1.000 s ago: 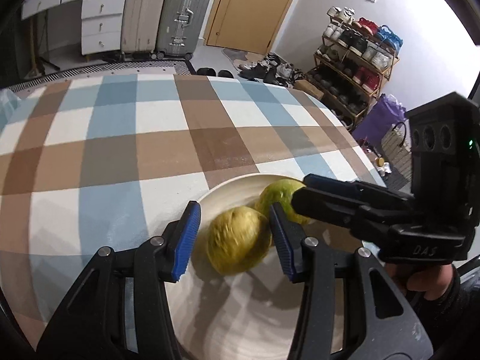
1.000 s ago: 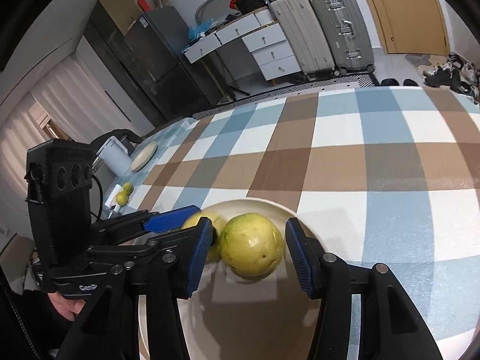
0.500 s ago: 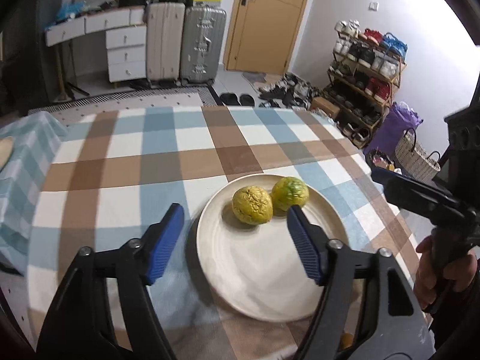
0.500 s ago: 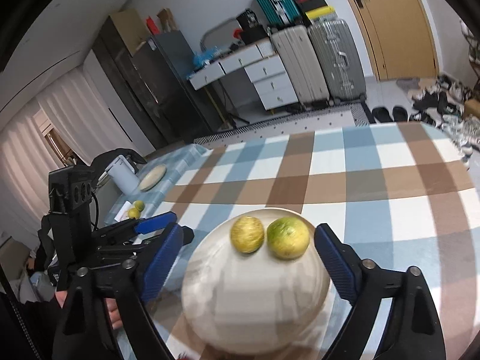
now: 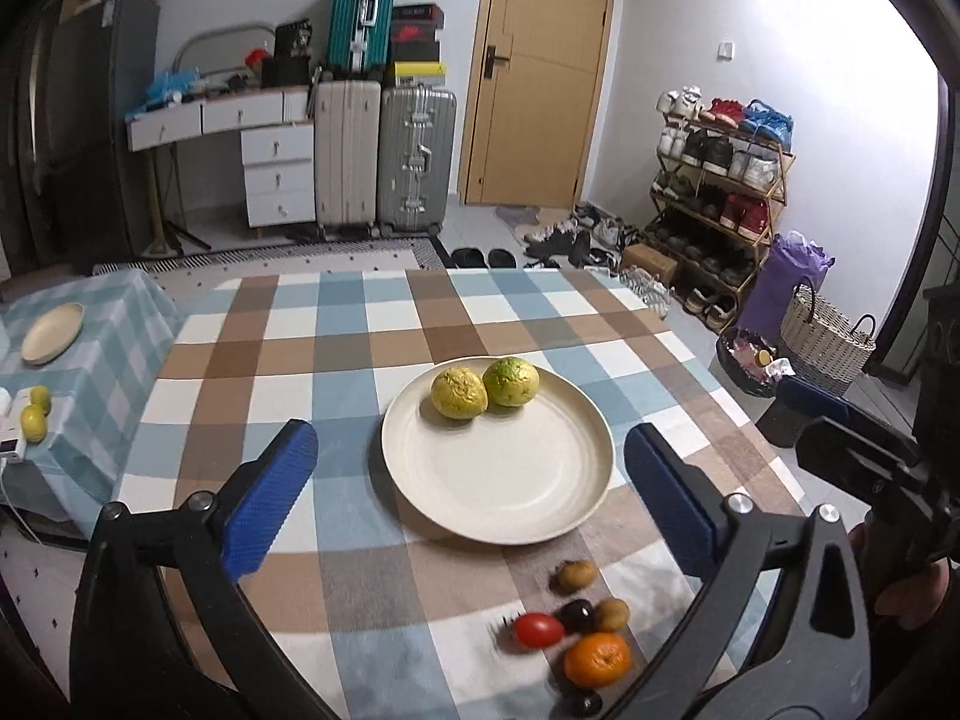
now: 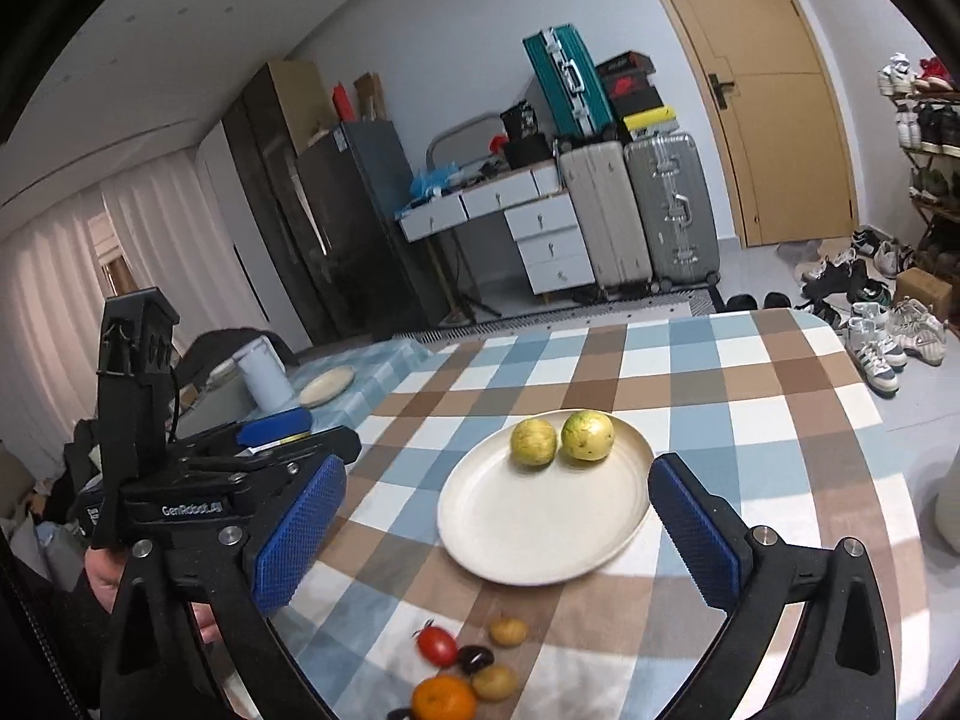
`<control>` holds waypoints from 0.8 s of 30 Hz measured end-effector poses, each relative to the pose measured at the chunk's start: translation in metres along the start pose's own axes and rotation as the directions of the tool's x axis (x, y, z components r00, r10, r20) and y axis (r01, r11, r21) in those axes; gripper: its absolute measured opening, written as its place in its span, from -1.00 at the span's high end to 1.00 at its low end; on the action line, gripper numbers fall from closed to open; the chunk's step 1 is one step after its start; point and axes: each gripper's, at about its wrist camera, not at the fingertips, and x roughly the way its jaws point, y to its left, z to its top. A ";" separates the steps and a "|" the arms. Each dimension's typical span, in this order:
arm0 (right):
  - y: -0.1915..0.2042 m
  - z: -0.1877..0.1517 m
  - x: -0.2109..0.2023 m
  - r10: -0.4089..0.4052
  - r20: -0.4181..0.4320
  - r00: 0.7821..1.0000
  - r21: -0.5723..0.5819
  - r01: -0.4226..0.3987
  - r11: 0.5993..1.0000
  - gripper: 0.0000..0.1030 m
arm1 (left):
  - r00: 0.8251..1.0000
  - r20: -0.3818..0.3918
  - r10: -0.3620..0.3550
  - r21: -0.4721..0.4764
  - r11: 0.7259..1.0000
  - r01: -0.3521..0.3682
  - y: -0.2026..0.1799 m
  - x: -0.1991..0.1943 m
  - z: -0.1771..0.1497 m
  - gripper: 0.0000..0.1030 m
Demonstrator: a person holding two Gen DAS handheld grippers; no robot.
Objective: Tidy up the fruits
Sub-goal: 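Lower both fruits onto the plate and open both tools, then withdraw both tools back toward the remaining fruits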
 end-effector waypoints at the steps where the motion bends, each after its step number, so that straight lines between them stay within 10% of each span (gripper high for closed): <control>1: 0.002 -0.003 -0.006 -0.003 0.009 1.000 0.000 0.003 1.000 -1.00 | 1.000 0.001 -0.002 0.001 1.000 0.002 -0.002 -0.006 -0.004 -0.98; 24: 0.032 -0.108 -0.044 -0.006 -0.163 0.987 -0.017 0.003 1.000 -1.00 | 0.987 -0.152 -0.047 -0.079 0.996 0.035 -0.012 -0.043 -0.135 -0.98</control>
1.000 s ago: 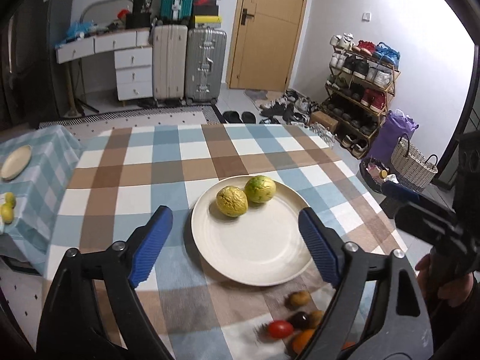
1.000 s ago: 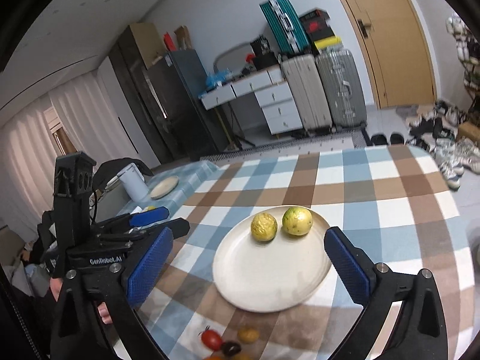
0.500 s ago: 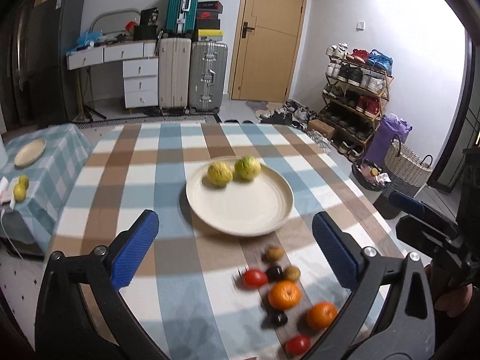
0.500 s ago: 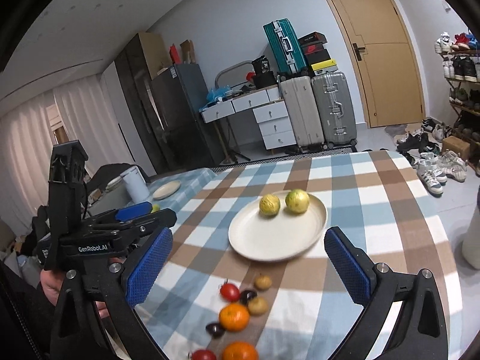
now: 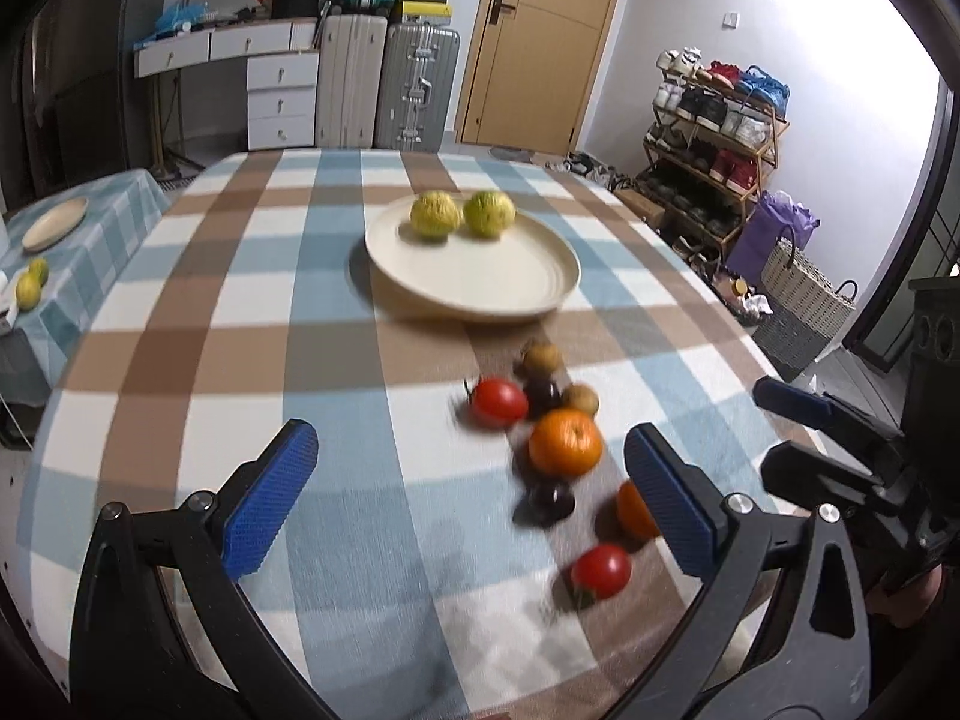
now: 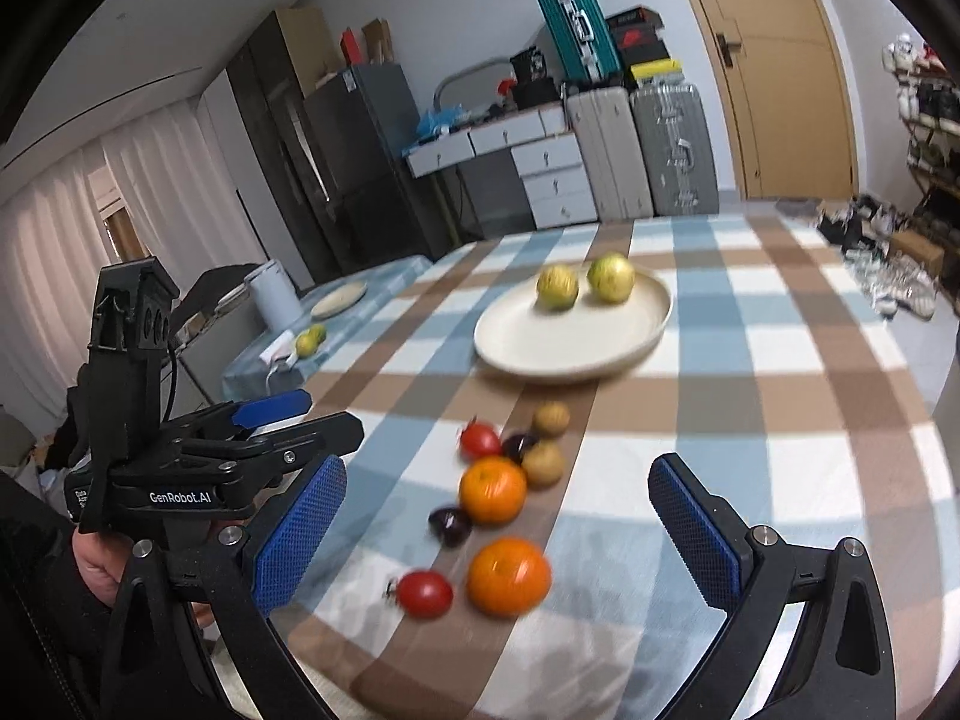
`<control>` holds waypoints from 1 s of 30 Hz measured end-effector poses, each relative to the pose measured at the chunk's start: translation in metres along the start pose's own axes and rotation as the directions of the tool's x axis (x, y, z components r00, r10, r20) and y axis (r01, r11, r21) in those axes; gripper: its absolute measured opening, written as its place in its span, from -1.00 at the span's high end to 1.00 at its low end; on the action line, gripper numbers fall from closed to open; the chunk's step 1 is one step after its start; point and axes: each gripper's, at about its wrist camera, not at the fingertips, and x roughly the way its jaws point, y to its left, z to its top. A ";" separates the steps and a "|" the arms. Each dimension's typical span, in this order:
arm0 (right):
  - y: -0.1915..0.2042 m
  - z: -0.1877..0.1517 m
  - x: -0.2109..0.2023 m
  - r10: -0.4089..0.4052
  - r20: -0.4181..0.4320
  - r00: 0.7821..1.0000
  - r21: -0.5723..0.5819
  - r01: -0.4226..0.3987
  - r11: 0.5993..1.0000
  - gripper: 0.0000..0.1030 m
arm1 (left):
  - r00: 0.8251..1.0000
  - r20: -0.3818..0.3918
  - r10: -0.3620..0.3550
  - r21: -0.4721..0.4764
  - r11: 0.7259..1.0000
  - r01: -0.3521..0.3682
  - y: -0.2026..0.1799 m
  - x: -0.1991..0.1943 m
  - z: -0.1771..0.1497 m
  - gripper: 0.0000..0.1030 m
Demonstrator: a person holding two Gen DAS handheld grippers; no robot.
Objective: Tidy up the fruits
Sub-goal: 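Withdraw both tools back toward the remaining fruits, then grasp the large mandarin orange with the right tool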
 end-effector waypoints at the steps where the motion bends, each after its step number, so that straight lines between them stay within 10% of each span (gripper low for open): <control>1: -0.001 -0.006 0.003 0.009 -0.015 1.000 0.009 -0.009 1.000 -1.00 | 1.000 -0.010 -0.001 -0.005 1.000 0.001 0.002 0.003 -0.005 -0.98; 19: -0.018 -0.044 0.038 0.065 -0.117 0.991 0.144 -0.048 0.988 -0.90 | 0.997 -0.080 -0.021 -0.043 0.999 0.018 0.018 0.017 -0.025 -0.98; 30: -0.023 -0.047 0.051 0.105 -0.159 0.982 0.193 -0.074 0.978 -0.24 | 0.994 -0.100 -0.032 -0.060 0.998 0.026 0.022 0.026 -0.025 -0.98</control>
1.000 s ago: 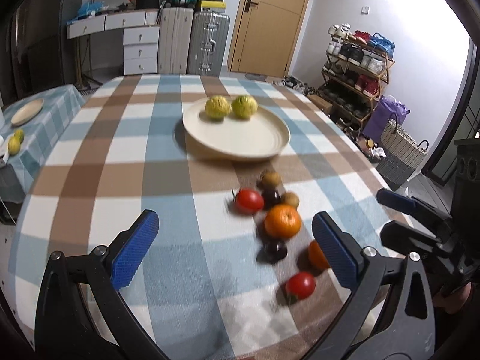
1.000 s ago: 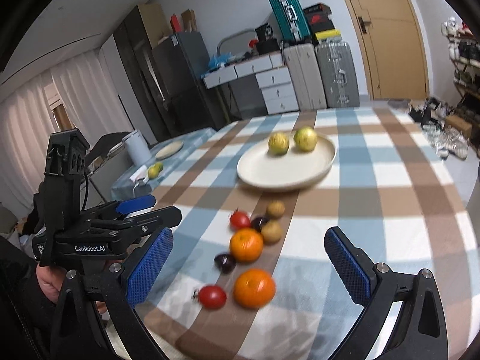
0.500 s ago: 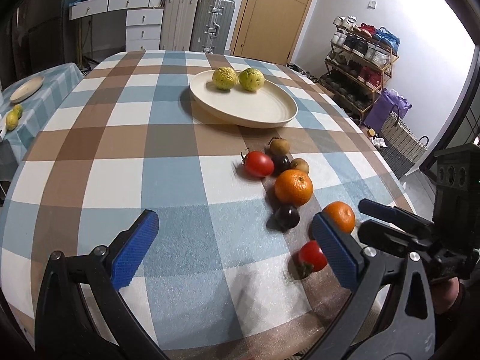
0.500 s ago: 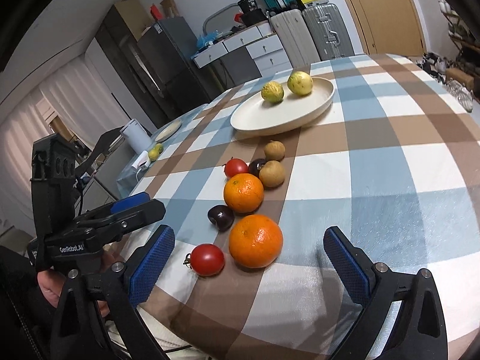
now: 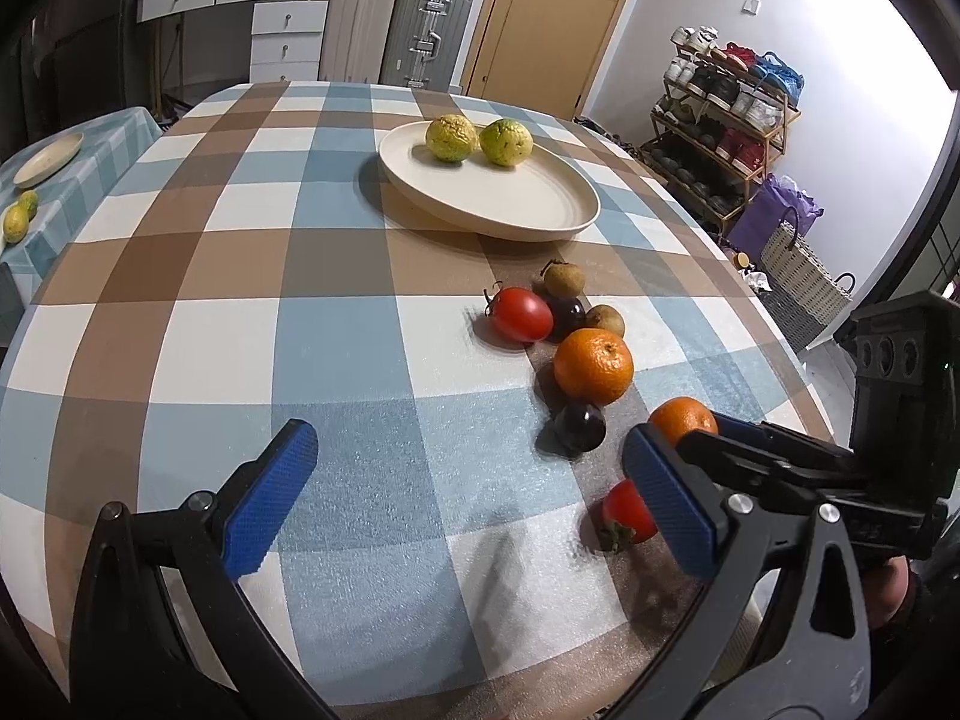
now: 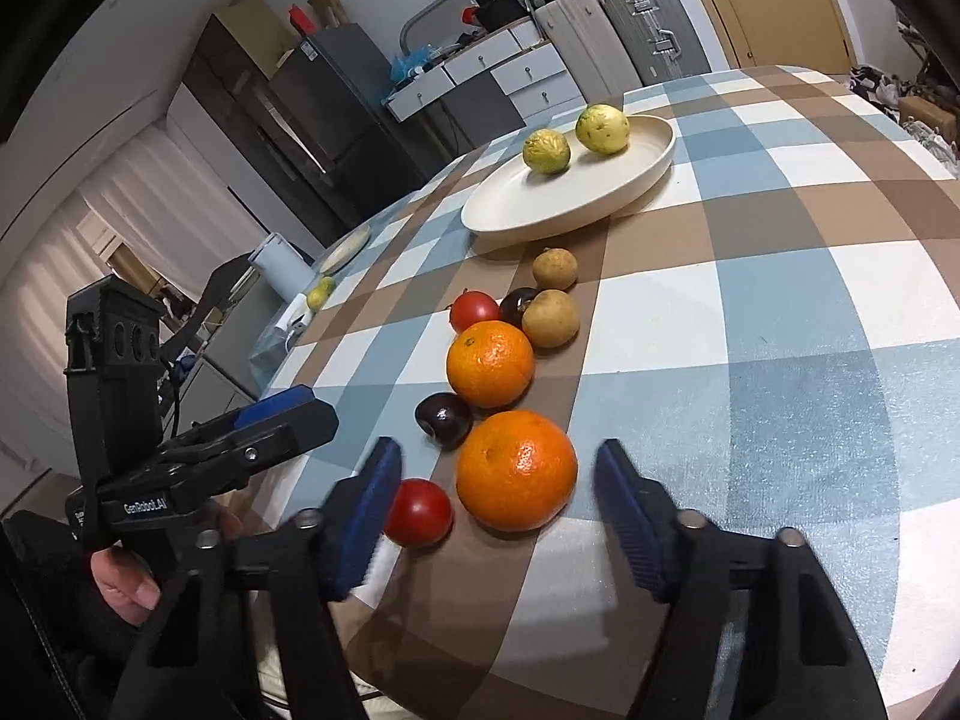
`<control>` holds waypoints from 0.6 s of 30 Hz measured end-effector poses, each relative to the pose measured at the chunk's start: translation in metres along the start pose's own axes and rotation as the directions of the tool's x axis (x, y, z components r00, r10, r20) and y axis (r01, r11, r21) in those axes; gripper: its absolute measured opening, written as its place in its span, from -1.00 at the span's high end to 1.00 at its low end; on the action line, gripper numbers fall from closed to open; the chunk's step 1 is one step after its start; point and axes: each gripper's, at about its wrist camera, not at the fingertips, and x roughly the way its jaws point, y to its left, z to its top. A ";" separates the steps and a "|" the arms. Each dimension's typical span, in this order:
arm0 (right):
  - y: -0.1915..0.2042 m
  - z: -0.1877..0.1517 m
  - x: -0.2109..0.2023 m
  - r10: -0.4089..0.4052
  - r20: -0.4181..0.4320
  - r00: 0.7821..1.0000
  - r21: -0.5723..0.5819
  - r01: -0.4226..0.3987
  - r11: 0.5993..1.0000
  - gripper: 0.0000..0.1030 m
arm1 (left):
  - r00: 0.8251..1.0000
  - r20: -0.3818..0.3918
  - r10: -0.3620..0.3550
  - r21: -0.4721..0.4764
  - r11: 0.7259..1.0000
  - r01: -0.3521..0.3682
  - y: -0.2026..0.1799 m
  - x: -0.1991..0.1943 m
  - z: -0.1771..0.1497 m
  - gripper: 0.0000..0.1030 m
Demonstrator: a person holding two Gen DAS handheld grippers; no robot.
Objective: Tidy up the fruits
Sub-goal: 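Grasp the large mandarin orange with the right tool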
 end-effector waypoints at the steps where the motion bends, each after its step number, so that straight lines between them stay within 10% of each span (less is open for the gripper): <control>1: 0.000 0.000 0.001 -0.013 -0.002 1.000 -0.006 0.013 1.000 -0.09 | 1.000 0.002 -0.003 -0.003 1.000 0.003 0.001 0.001 0.000 -0.98; 18: -0.013 -0.001 -0.021 -0.041 0.082 0.996 0.011 0.040 0.999 0.18 | 0.991 -0.091 -0.099 0.098 0.989 0.108 -0.017 0.030 0.012 -0.98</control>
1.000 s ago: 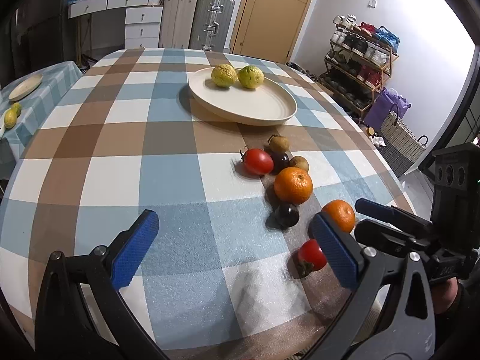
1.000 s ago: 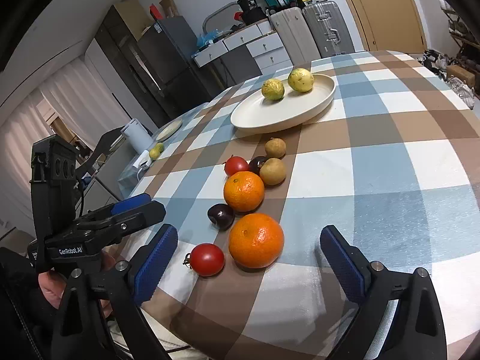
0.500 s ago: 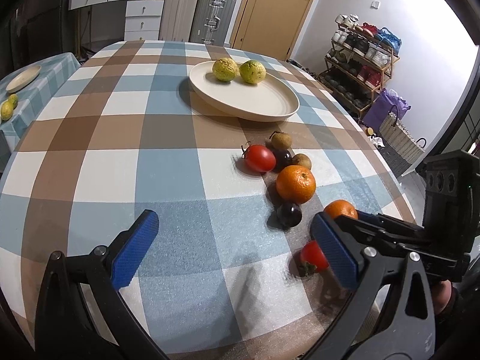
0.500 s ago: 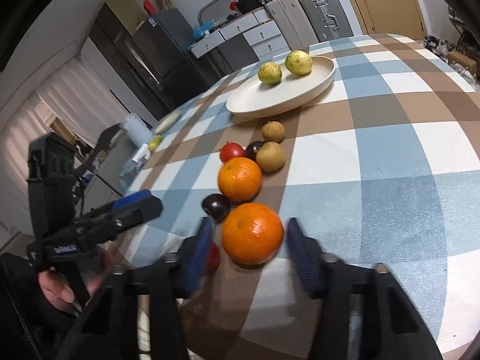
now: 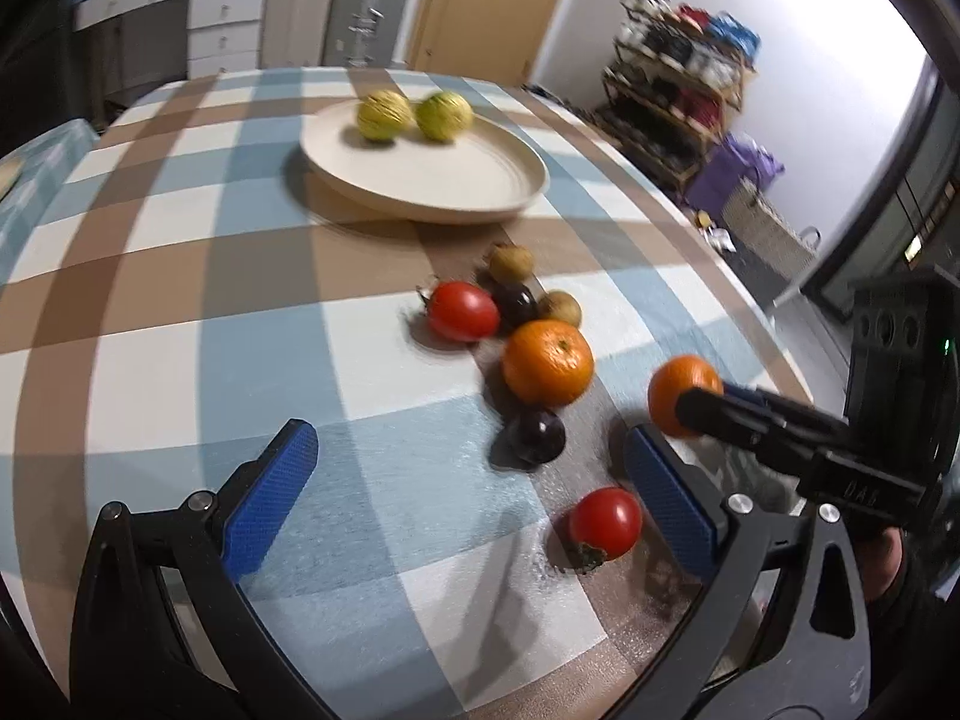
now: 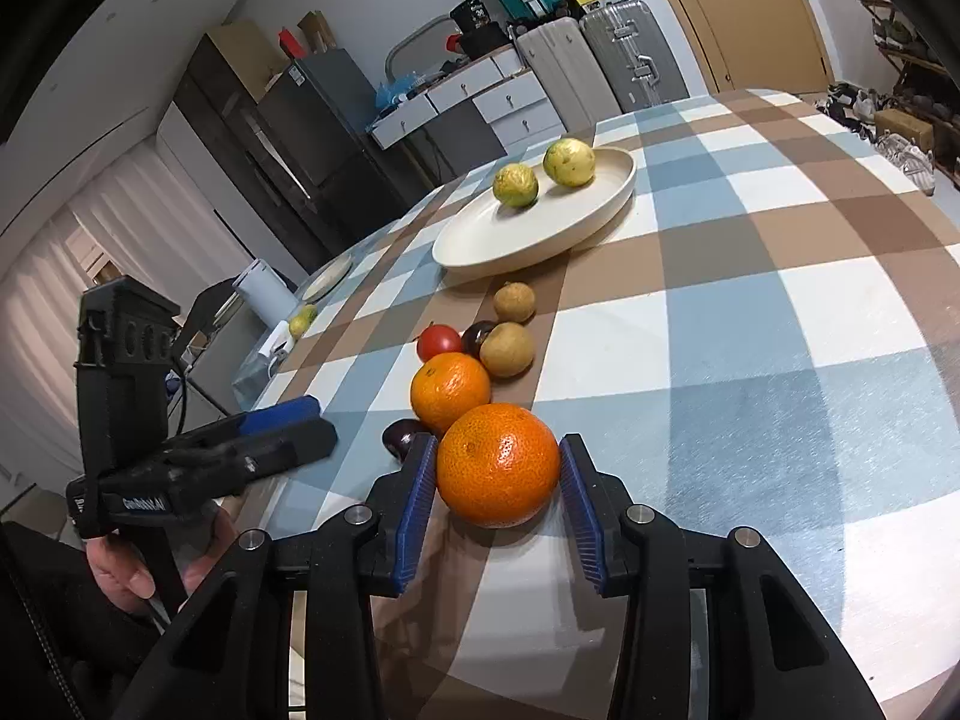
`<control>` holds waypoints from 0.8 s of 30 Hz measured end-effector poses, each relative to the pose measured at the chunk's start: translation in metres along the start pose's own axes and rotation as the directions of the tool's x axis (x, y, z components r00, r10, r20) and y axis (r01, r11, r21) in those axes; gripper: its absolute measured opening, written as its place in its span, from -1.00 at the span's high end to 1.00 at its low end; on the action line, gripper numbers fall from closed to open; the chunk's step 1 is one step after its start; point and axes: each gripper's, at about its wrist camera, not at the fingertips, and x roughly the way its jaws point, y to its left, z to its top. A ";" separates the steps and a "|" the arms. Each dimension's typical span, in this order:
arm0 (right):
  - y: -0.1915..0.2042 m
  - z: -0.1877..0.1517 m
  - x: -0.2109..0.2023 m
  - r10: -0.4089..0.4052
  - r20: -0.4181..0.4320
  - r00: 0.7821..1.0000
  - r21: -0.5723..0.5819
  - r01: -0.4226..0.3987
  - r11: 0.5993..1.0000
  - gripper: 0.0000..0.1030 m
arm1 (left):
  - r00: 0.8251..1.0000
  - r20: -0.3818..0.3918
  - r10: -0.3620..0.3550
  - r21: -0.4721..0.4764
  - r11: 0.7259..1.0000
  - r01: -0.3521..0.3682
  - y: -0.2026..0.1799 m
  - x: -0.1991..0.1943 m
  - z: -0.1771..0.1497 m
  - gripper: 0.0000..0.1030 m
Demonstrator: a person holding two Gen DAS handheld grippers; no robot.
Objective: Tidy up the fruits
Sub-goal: 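Grasp the large mandarin orange with the right tool, then grasp the dark purple plum with the left tool while the right holds the orange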
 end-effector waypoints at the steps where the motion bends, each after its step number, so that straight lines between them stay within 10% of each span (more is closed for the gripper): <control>1: -0.001 0.000 -0.001 0.001 0.005 1.000 0.001 -0.001 1.000 0.18 | 1.000 -0.011 -0.005 0.014 1.000 0.005 -0.002 0.004 0.001 -0.98; 7: -0.005 0.002 -0.004 0.006 0.022 1.000 -0.003 -0.006 1.000 0.18 | 0.999 -0.036 -0.019 0.055 0.998 0.021 -0.010 0.017 0.005 -0.91; 24: -0.008 0.009 -0.005 0.014 0.036 0.999 -0.017 -0.014 1.000 0.18 | 0.981 -0.109 -0.160 0.017 0.986 0.163 -0.006 0.032 0.007 0.52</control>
